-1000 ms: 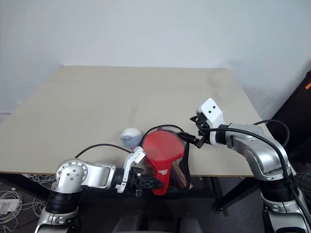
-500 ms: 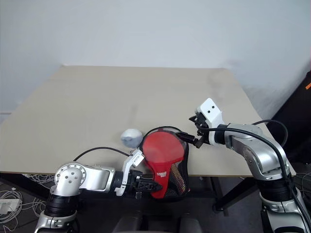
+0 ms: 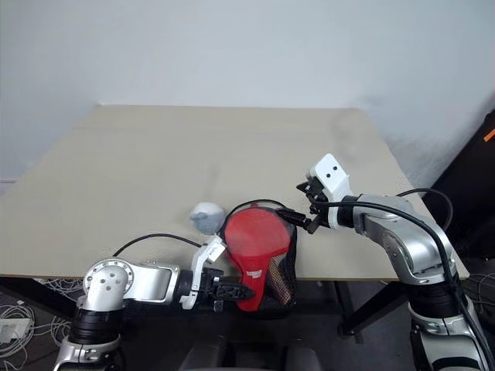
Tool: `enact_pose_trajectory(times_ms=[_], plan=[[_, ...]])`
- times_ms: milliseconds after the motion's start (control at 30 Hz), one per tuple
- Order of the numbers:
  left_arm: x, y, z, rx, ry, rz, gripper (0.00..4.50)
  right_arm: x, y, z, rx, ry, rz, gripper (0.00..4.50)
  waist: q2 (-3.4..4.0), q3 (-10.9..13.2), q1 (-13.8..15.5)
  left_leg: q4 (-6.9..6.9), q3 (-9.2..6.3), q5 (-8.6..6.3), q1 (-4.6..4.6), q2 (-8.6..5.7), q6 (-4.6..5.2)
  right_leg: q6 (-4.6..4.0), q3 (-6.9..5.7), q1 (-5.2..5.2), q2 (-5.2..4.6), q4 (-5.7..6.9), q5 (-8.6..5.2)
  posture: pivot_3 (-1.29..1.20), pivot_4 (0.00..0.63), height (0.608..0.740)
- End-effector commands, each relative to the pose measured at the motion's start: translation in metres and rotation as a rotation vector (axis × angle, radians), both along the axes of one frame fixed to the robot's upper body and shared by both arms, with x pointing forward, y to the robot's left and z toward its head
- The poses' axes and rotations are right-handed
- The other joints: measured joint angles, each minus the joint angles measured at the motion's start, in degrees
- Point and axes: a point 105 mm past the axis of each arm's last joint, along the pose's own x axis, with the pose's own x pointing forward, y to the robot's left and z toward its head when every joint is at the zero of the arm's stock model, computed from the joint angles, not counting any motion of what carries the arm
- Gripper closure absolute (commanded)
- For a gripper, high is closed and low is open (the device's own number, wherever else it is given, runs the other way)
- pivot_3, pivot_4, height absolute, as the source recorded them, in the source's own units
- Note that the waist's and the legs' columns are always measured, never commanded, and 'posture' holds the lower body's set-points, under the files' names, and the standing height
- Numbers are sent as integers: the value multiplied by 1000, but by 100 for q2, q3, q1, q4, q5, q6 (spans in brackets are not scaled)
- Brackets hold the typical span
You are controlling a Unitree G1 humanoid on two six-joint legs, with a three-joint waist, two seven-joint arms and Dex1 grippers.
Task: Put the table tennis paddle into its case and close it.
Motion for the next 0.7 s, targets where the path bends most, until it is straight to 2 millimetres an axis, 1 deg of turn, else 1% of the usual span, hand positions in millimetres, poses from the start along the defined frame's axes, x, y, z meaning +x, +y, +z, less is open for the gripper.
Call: enact_pose_trajectory(times_ms=[33,167,567,633,667,700], plan=[[0,2,12,-40,-29,2,4467,5,2,14,8,-66,-1,0,0,0,0,0,0,0,0,0,0,0,0,0,0,0,0,0,0,740],[-1,-1,14,-58,-35,9,4467,6,6,14,14,-70,6,0,0,0,3,0,0,0,0,0,0,0,0,0,0,-1,0,0,0,740],[-1,-7,12,-50,-45,14,4467,8,7,14,15,-70,12,0,0,0,3,-1,1,0,0,-1,-1,0,0,1,0,-1,0,0,0,740],[-2,-9,12,-56,-42,11,3901,7,7,14,14,-70,11,0,0,0,3,0,2,0,-1,-1,-1,0,0,1,0,-1,0,0,0,740],[-2,-9,12,-56,-40,9,3688,7,7,14,14,-70,10,0,0,0,3,0,2,0,0,-1,-1,0,0,1,0,-1,0,0,0,740],[-2,-9,12,-58,-38,6,3318,7,7,14,13,-69,9,0,0,0,2,0,2,0,0,-1,-1,0,0,1,0,-1,0,0,0,740]])
